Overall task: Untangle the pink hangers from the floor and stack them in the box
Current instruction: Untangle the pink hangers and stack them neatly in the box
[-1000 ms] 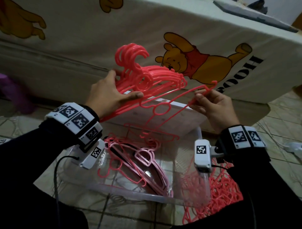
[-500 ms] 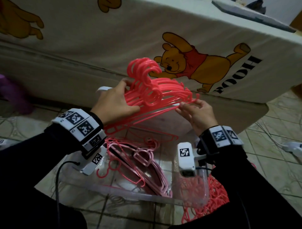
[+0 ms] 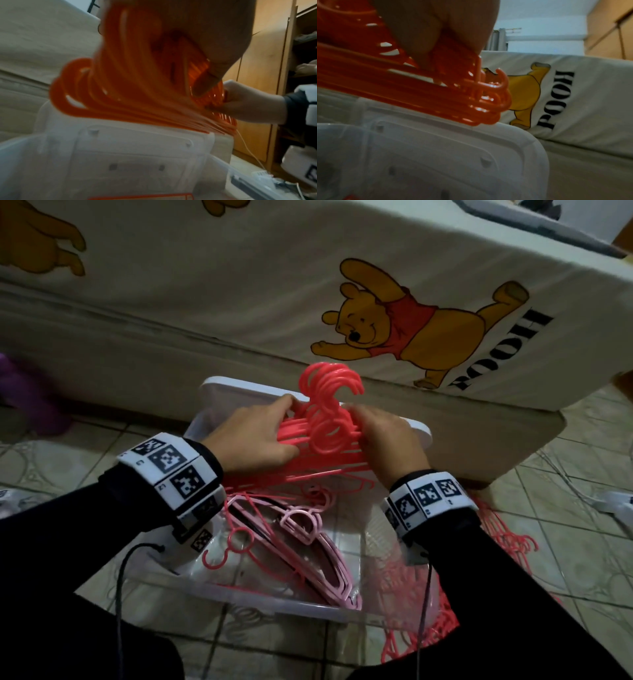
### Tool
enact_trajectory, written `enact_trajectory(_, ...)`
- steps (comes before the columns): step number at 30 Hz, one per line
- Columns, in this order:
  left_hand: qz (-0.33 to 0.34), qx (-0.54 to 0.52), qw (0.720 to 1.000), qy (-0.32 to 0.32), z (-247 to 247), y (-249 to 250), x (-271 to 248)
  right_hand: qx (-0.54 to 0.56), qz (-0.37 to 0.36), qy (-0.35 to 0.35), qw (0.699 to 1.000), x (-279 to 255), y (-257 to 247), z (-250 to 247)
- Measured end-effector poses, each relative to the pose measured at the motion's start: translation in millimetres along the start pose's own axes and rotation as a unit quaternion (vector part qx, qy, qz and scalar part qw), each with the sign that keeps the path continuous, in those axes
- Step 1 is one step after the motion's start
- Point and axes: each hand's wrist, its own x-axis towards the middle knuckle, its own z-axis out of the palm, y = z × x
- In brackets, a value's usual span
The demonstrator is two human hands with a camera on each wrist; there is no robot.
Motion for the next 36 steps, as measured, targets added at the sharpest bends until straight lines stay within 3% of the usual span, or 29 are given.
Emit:
enact_trajectory(4,-0.001,0.064,0.998,0.01,-1.1,-1.4,0.5,-0.062,-0.018,0.012,0.998,2.2,-3.7,3.6)
enact_trajectory(10,-0.029,0.16,0.986,0.031,-8.2,-11.5,8.5,0.052,-0.006,-0.028,0.998,3.1,-14.9,6.7)
enact_trajectory(13,-0.032,0.164,0.983,0.081,-19.7,-22.8,10.3,-0.035,-0.107,0.109,0.988,-3.8,-25.2,-4.0)
enact_trajectory(15,-0.042,0.161,0.981,0.098,-25.5,-28.0,11.1,-0.044,-0.201,0.135,0.969,-11.1,-36.7,-3.3)
enact_trajectory(18,-0.046,0.154,0.983,0.095,-27.5,-28.4,12.3,-0.014,-0.289,-0.017,0.957,-20.6,-56.5,19.9)
enact_trajectory(20,-0.043,0.155,0.983,0.093,-25.1,-26.1,12.9,-0.039,-0.303,-0.17,0.937,-22.0,-66.4,48.6)
enact_trajectory(22,-0.036,0.158,0.983,0.09,-23.2,-24.0,13.6,-0.07,-0.303,-0.261,0.914,-21.9,-75.6,81.6)
enact_trajectory(25,-0.032,0.143,0.987,0.063,-21.8,-23.3,14.8,-0.092,-0.324,-0.25,0.908,-16.1,-94.8,127.3)
enact_trajectory(27,-0.034,0.135,0.989,0.053,-21.3,-23.5,15.7,-0.169,-0.363,-0.274,0.874,-12.8,-105.8,163.6)
enact_trajectory(29,-0.029,0.136,0.989,0.053,-19.8,-24.1,16.4,-0.18,-0.364,-0.337,0.849,-14.9,-111.4,191.7)
enact_trajectory(32,-0.03,0.132,0.99,0.042,-17.6,-25.1,17.0,-0.179,-0.432,-0.322,0.823,-17.9,-116.6,215.5)
enact_trajectory(36,-0.027,0.127,0.991,0.029,-16.7,-26.4,17.2,-0.231,-0.468,-0.336,0.784,-17.6,-121.8,236.2)
